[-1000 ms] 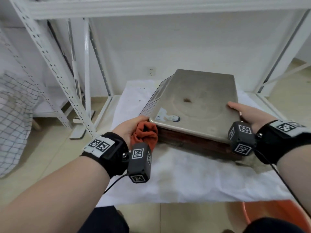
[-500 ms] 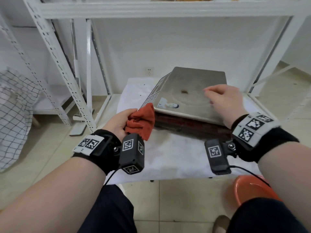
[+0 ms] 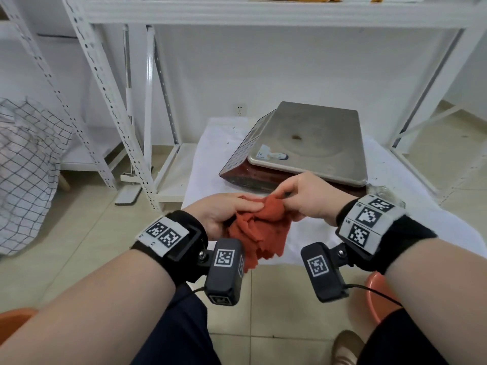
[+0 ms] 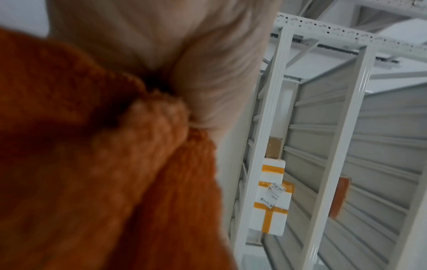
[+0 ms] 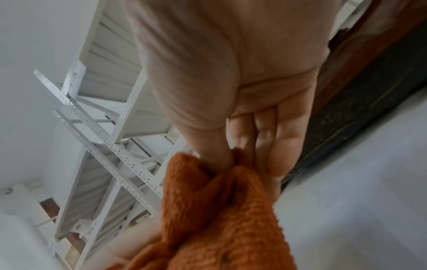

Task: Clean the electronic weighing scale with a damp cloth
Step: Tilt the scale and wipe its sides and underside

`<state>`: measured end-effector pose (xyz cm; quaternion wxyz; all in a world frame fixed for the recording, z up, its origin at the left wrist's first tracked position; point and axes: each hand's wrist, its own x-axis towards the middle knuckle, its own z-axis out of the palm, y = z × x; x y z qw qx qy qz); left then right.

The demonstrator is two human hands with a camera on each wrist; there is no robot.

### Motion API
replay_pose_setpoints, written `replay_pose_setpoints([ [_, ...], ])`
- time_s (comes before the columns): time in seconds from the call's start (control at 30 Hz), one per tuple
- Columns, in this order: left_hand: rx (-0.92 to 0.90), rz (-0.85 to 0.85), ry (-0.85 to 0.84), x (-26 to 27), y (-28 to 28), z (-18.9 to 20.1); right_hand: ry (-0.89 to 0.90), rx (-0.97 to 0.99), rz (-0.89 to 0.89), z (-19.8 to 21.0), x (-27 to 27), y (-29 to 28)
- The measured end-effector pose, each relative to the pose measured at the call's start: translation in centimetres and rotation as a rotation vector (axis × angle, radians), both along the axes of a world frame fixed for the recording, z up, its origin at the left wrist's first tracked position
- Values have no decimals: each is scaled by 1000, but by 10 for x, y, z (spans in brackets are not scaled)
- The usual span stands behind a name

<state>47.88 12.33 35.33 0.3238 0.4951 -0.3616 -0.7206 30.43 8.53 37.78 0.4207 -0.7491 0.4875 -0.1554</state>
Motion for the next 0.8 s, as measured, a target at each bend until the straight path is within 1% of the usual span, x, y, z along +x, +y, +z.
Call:
replay_pose_setpoints([
  [0.13,-24,38,-66,-1,0,2,25,-73,-44,-6,1,1],
  [0.23,-79,92,-138,1,-5,7,-31,-145,-103,-5,3,-2],
  [0.37,-93,267,-180,6,-16,17,-69,-295,-221,2,-2,-11],
  [0.43,-118,394,-229,12,-23,19,-95,-343,-286,6,-13,-20],
  [0.47,-162,474,-268,15,-27,21,-93,-389,-332,8,-20,-25],
  [0.5,-226,547,-312,17,-31,24,-74,-449,-386,11,-29,-31],
  [0.57,-367,637,-388,14,-36,29,1,-559,-491,15,-47,-40],
  [0.63,-488,651,-463,4,-39,33,105,-602,-552,14,-65,-49],
  [0.73,-581,583,-497,-19,-47,27,319,-515,-580,6,-84,-57],
  [0.8,-637,560,-668,-29,-55,17,364,-433,-556,0,-89,-58],
])
